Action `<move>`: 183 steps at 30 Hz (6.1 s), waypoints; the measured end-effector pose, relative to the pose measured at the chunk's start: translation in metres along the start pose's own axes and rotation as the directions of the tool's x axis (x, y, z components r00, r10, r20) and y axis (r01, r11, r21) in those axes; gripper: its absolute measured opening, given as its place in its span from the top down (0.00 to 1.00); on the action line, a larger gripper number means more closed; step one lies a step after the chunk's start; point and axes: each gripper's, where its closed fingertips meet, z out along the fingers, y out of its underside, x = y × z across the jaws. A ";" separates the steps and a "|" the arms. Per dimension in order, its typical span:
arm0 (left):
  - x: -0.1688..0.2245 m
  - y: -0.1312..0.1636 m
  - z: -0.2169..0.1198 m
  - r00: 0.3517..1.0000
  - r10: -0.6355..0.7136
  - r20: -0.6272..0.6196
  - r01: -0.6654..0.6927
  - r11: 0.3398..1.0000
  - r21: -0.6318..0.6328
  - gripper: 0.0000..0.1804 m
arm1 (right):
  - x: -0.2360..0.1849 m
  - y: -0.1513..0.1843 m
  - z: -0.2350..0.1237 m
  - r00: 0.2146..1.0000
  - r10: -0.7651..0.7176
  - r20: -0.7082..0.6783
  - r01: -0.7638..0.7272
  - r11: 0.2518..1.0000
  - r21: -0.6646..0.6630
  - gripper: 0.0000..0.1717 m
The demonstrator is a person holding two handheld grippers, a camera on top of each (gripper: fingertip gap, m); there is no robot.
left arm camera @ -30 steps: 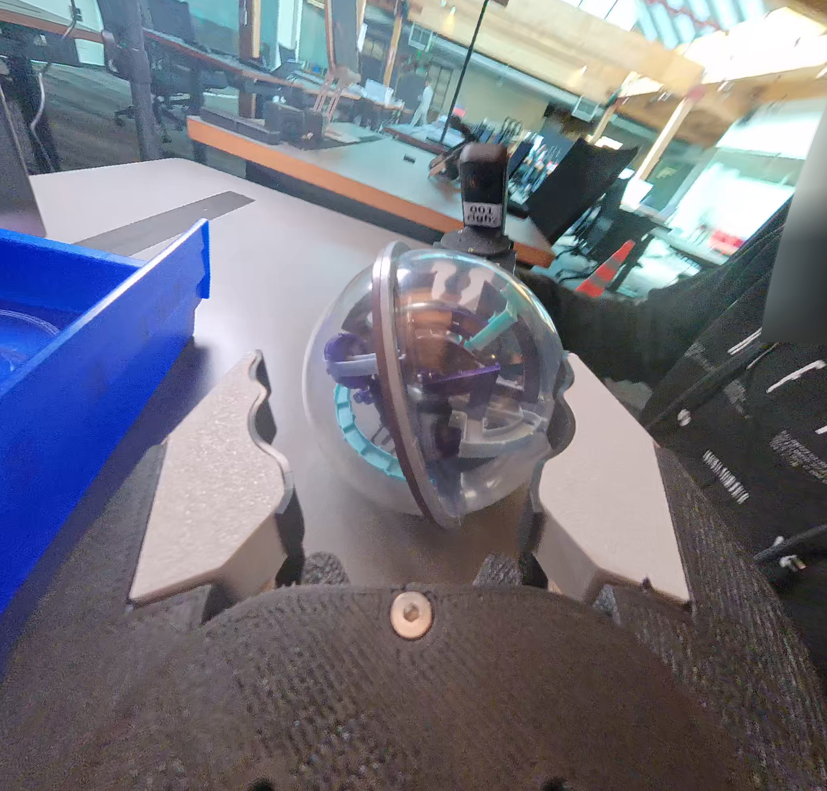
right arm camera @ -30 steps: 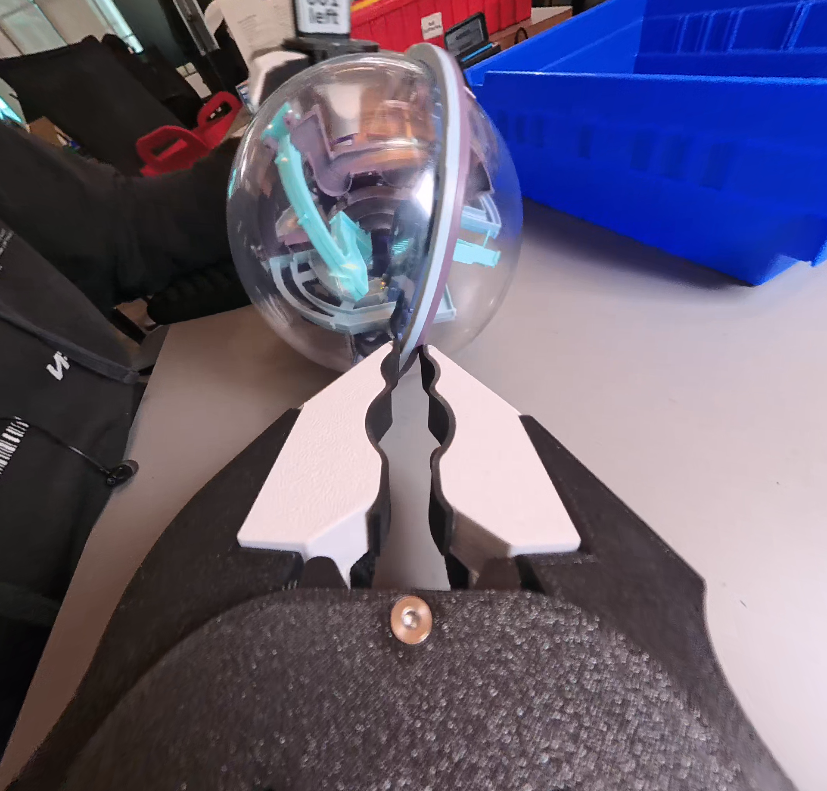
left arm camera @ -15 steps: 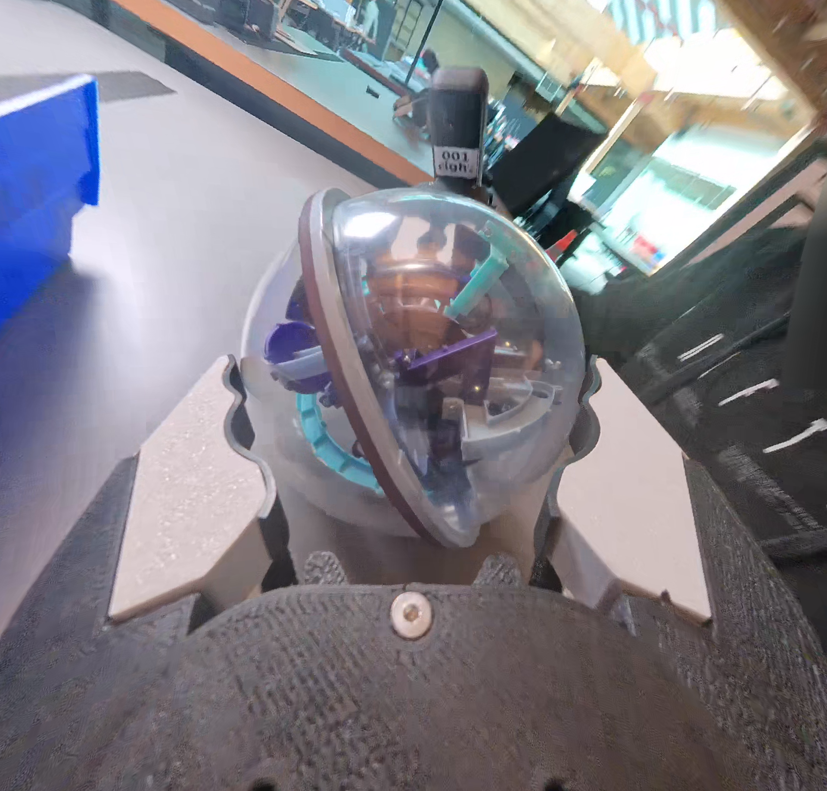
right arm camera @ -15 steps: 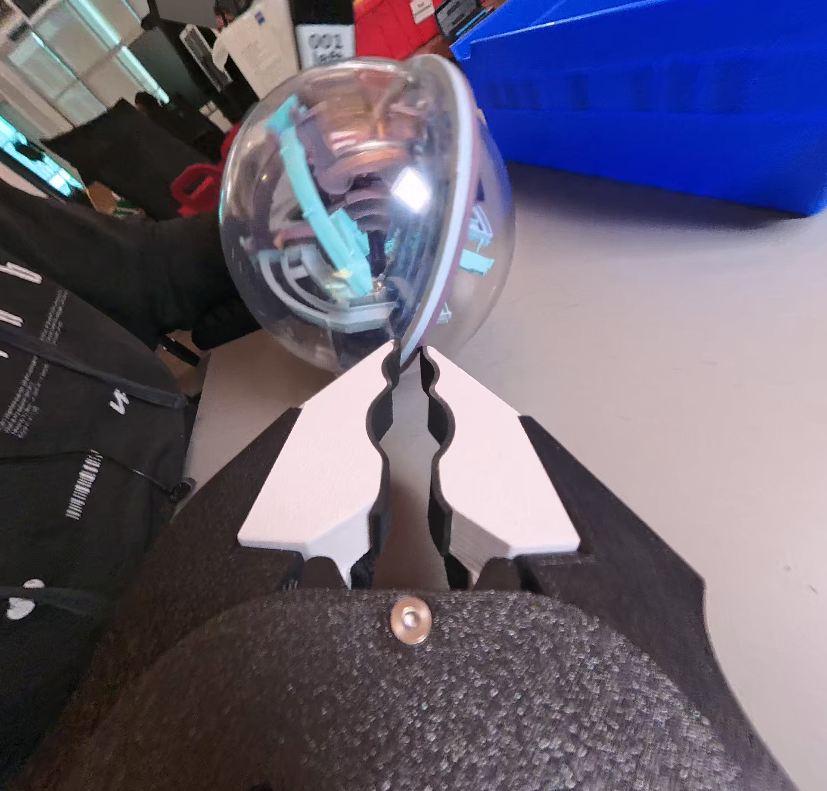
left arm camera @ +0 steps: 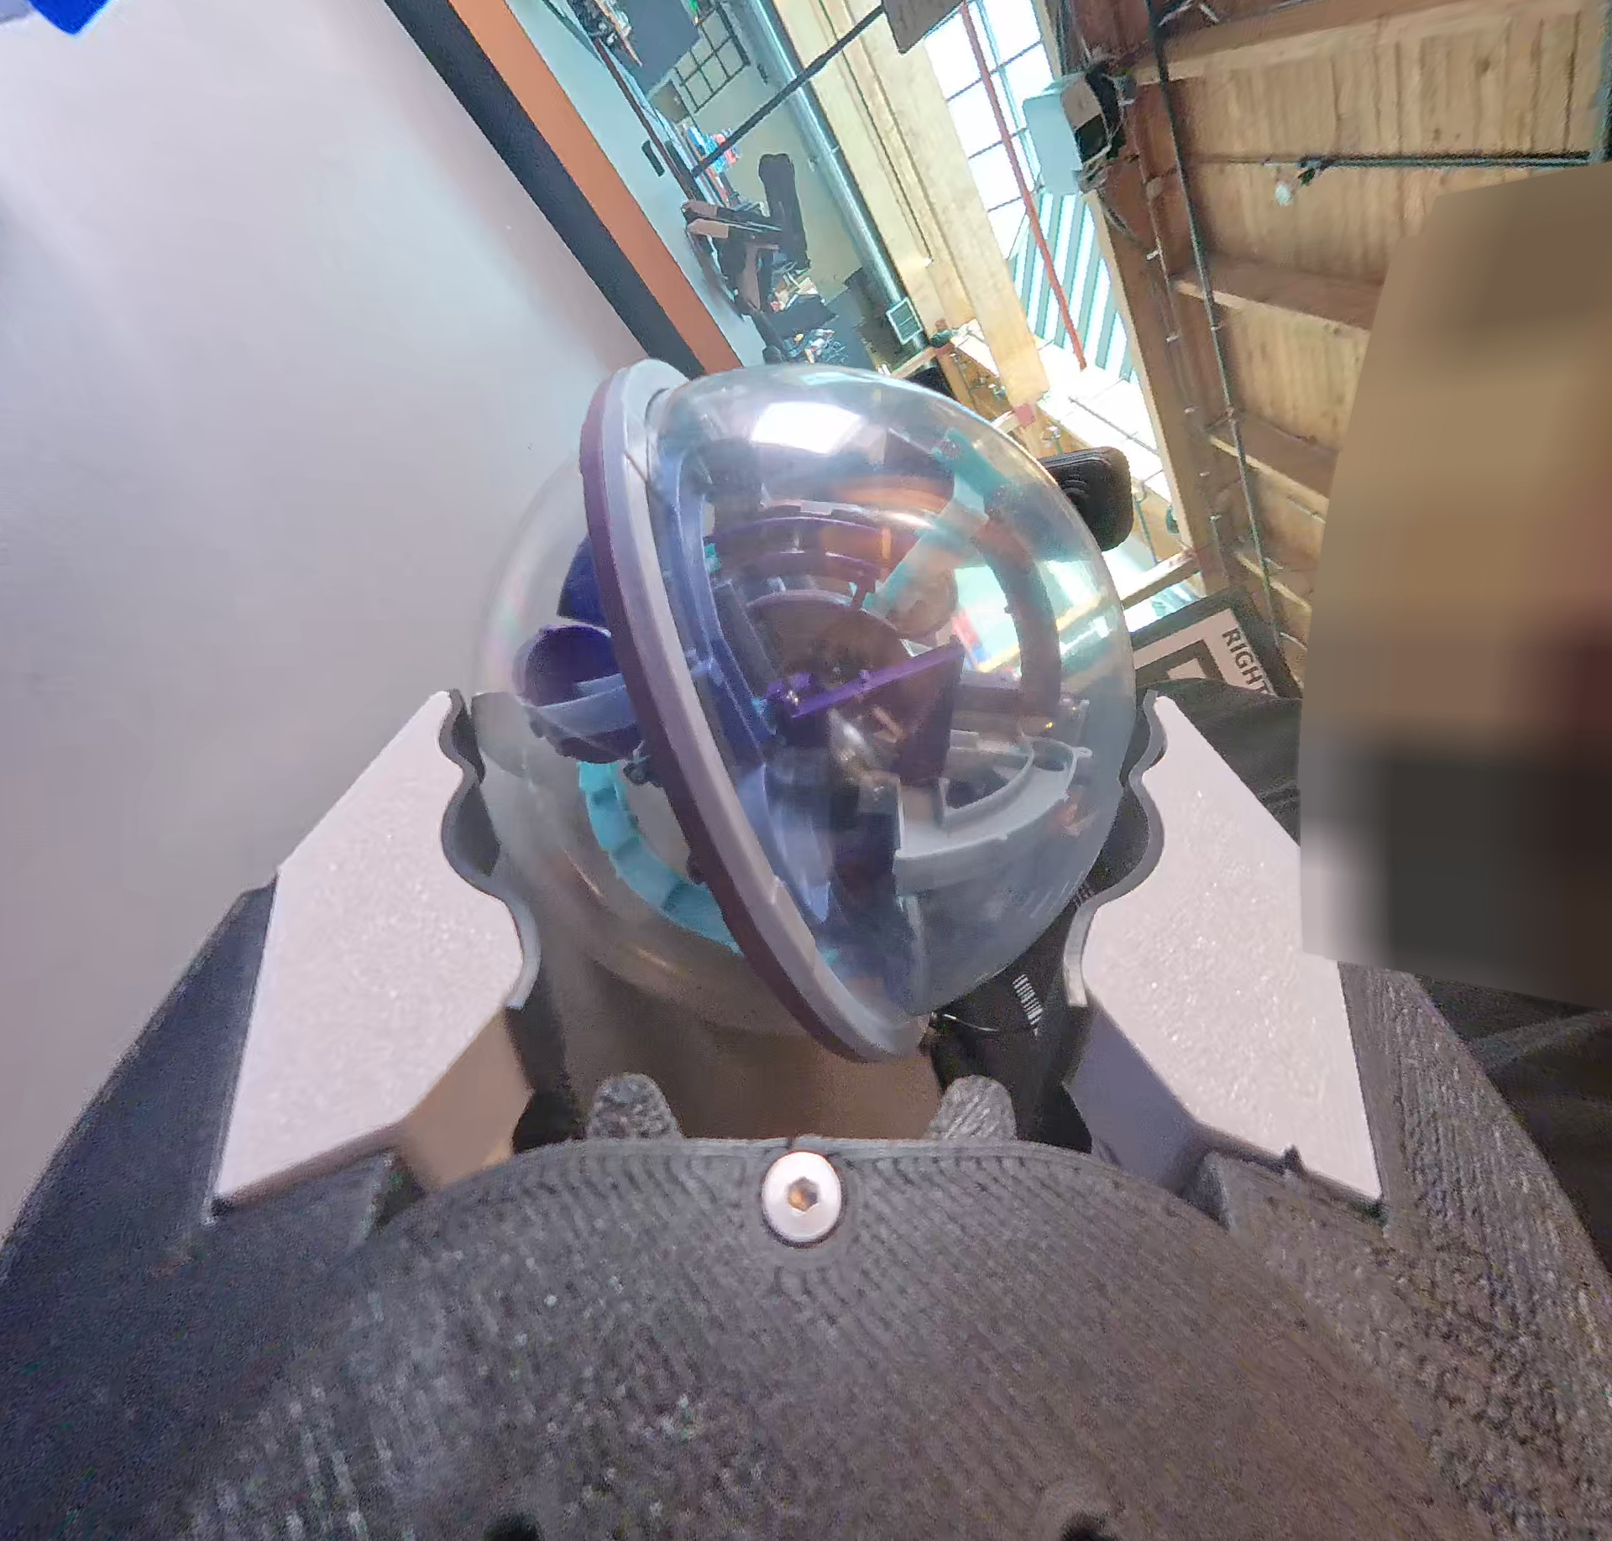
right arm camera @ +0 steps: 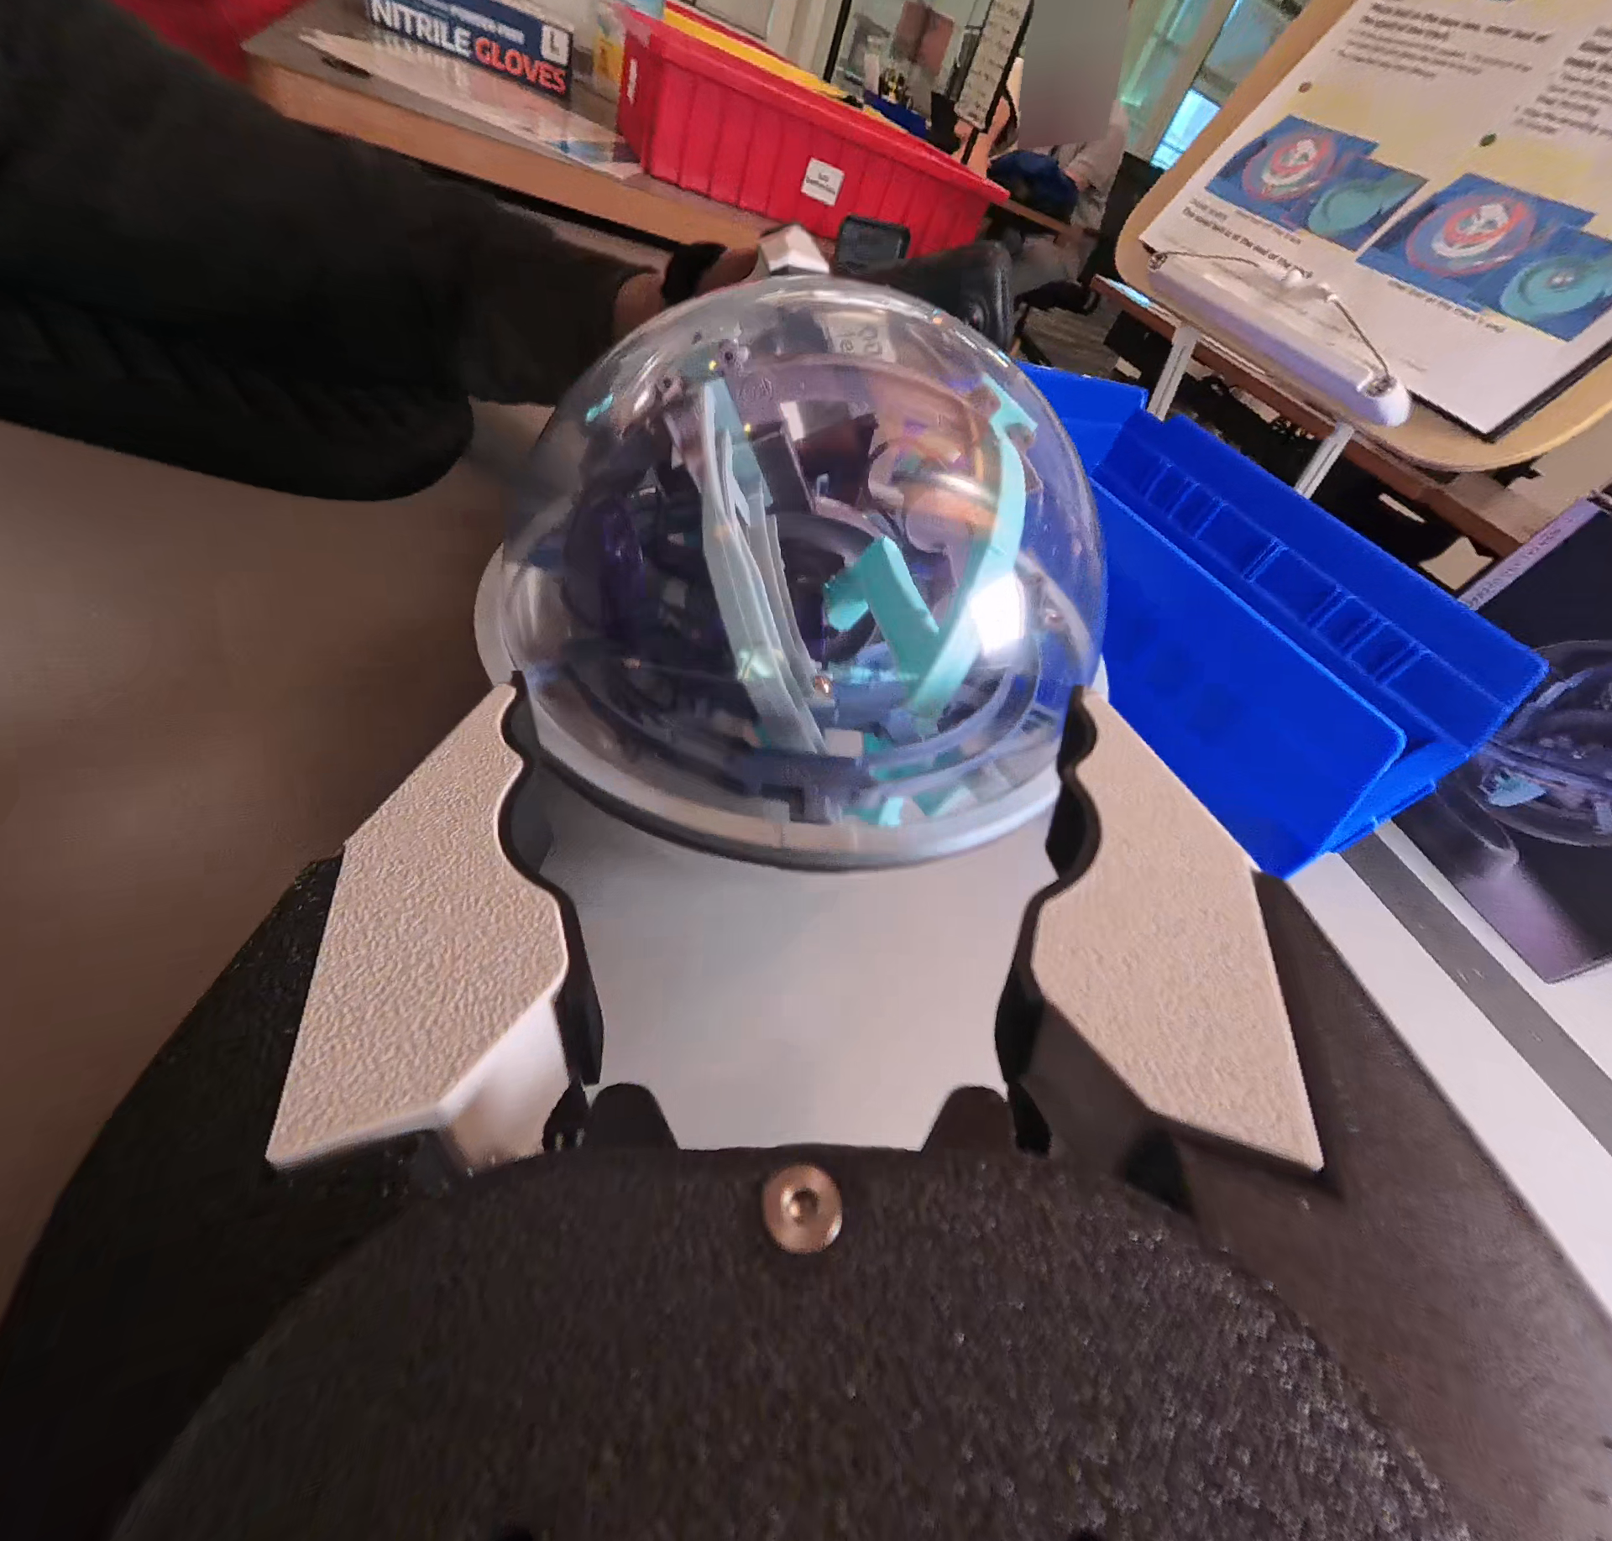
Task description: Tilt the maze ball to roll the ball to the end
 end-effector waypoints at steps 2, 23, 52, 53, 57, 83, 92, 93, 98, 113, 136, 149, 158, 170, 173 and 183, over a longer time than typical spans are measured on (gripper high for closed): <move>-0.001 0.000 0.001 1.000 -0.015 0.001 0.015 1.000 0.007 0.21 | 0.002 0.000 0.000 1.000 0.030 -0.002 -0.030 0.999 0.011 0.31; 0.005 0.002 0.003 0.620 0.644 0.447 -0.614 0.754 -0.235 0.21 | 0.015 0.010 -0.003 0.969 0.248 -0.021 -0.247 0.969 0.020 0.36; 0.043 0.027 -0.027 0.661 0.744 0.093 -0.728 0.667 -0.159 0.22 | -0.047 0.012 -0.005 0.978 0.047 0.206 -0.041 0.999 -0.034 0.63; 0.043 0.026 -0.027 0.674 0.733 0.091 -0.718 0.679 -0.150 0.22 | -0.046 0.012 -0.005 0.977 0.055 0.206 -0.050 0.998 -0.029 0.63; 0.038 0.019 -0.027 0.743 0.663 0.089 -0.655 0.749 -0.102 0.23 | -0.034 0.010 -0.004 0.975 0.124 0.184 -0.126 0.992 0.000 0.58; 0.031 0.033 -0.024 0.817 0.576 -0.025 -0.577 0.815 -0.049 0.24 | -0.029 0.011 0.004 0.982 0.128 0.141 -0.127 0.992 -0.017 0.43; 0.029 0.040 -0.026 0.783 0.621 -0.024 -0.621 0.780 -0.073 0.24 | -0.028 0.000 0.000 0.980 0.138 0.145 -0.145 0.989 0.035 0.44; 0.030 0.040 -0.026 0.776 0.630 -0.022 -0.630 0.773 -0.078 0.24 | -0.029 -0.001 0.000 0.980 0.137 0.145 -0.144 0.989 0.039 0.44; 0.031 0.043 -0.024 0.728 0.686 -0.012 -0.683 0.723 -0.100 0.24 | -0.029 -0.004 -0.002 0.984 0.106 0.146 -0.115 0.992 0.058 0.43; 0.032 0.046 -0.021 0.696 0.718 -0.001 -0.712 0.690 -0.129 0.24 | -0.031 -0.006 -0.006 0.986 0.078 0.147 -0.089 0.994 0.069 0.43; 0.036 0.035 -0.018 0.798 0.603 0.012 -0.601 0.797 -0.049 0.13 | -0.015 0.001 -0.012 0.953 0.253 0.167 -0.265 0.963 0.050 0.54; 0.021 0.033 -0.020 0.831 0.553 0.063 -0.548 0.832 -0.081 0.15 | -0.013 0.011 -0.015 0.956 0.247 0.160 -0.252 0.968 0.010 0.85; 0.023 0.006 -0.033 0.890 0.449 0.082 -0.455 0.888 0.071 0.24 | -0.013 0.016 -0.013 0.967 0.215 0.140 -0.215 0.977 -0.017 0.92; 0.029 -0.013 -0.038 0.805 0.557 0.205 -0.586 0.801 0.126 0.35 | -0.006 0.028 -0.012 0.950 0.286 0.128 -0.279 0.958 -0.070 0.94; 0.028 -0.009 -0.034 0.766 0.599 0.234 -0.629 0.773 0.079 0.33 | -0.006 0.029 -0.012 0.951 0.284 0.124 -0.277 0.958 -0.074 0.94; 0.002 0.011 -0.015 0.589 0.735 0.336 -0.717 0.667 -0.201 0.20 | 0.000 0.031 -0.014 0.926 0.358 0.124 -0.350 0.933 -0.080 0.95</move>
